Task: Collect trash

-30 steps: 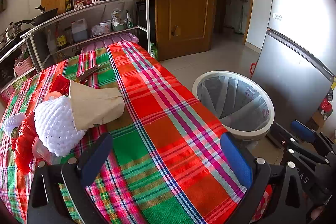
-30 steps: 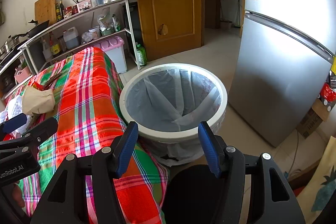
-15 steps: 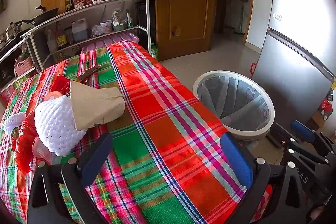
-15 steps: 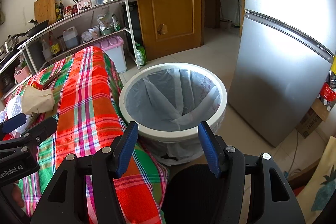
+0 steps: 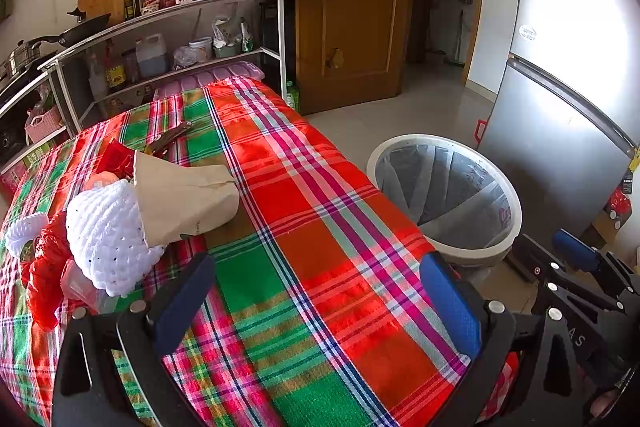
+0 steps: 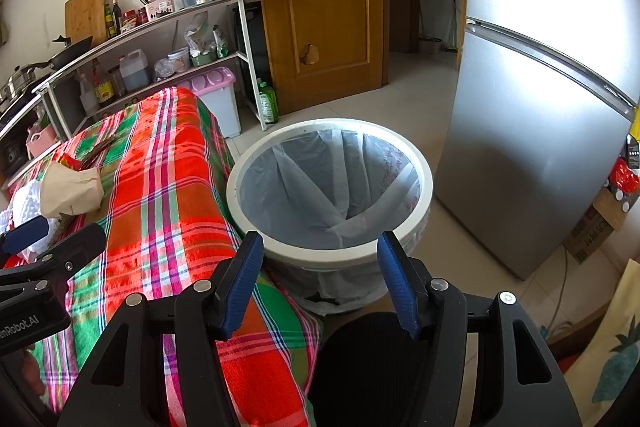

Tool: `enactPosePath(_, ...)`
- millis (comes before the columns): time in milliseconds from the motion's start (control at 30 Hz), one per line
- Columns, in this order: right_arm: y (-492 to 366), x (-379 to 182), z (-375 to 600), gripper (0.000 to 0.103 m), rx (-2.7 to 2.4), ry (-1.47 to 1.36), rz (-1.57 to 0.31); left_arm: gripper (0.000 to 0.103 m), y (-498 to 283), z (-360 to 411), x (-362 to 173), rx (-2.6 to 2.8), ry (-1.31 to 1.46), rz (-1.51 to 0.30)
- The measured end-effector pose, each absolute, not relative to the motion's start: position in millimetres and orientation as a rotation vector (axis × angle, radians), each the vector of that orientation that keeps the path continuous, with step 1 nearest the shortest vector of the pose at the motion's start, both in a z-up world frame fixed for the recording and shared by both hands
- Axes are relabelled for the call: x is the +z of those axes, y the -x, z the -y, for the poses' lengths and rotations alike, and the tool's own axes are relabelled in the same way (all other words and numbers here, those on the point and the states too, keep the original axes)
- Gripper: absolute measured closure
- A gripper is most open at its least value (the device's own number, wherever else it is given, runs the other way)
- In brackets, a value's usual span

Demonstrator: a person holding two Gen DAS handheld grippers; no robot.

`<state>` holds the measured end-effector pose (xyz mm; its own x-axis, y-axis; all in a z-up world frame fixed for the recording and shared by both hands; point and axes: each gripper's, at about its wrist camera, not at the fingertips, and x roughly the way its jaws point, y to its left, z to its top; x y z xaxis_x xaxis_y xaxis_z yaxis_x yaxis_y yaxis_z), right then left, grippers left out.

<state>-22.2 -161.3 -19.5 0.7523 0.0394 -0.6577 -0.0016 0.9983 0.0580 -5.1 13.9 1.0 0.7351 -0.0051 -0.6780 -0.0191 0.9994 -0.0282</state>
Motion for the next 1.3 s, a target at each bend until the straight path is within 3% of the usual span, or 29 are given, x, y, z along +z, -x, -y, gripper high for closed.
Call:
enactPosePath(467, 19.0, -15.1, 148.1, 0.043, 0.090, -0.039, -0.712, 0.000, 18.3, -42.5, 4.8, 0.021, 0.039, -0.749)
enactPosePath(1033, -16.6, -2.1, 25.9, 0.043, 0.587, 0.049, -0.738, 0.000, 78.0, -218.1, 13.9, 0.358, 0.207, -0.712)
enactPosePath(1300, -46.8, -3.9, -20.5, 0.043, 0.707, 0.045, -0.804, 0.000, 71.4, -249.0, 2.5, 0.361, 0.234, -0.739)
